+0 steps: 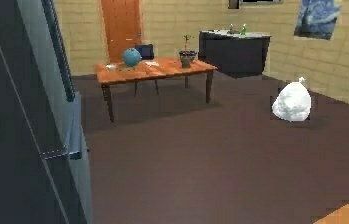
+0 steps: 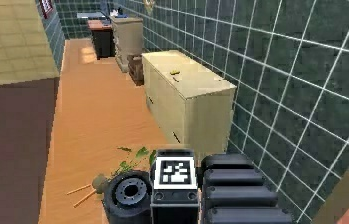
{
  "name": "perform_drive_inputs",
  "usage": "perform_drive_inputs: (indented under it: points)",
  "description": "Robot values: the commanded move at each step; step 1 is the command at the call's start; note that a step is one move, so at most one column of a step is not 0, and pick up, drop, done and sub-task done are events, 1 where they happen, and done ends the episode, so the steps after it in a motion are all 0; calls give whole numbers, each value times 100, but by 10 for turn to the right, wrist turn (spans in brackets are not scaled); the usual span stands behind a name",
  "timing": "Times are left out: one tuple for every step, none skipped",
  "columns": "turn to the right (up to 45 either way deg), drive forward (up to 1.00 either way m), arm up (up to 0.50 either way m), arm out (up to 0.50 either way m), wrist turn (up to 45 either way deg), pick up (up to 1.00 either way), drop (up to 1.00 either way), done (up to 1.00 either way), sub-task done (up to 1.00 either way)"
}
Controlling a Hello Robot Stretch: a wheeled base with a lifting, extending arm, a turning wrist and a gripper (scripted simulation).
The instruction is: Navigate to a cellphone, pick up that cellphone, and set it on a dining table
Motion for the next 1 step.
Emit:
perform_drive_inputs:
  points:
    - [0,100,0,0,0,0,0,0,0]
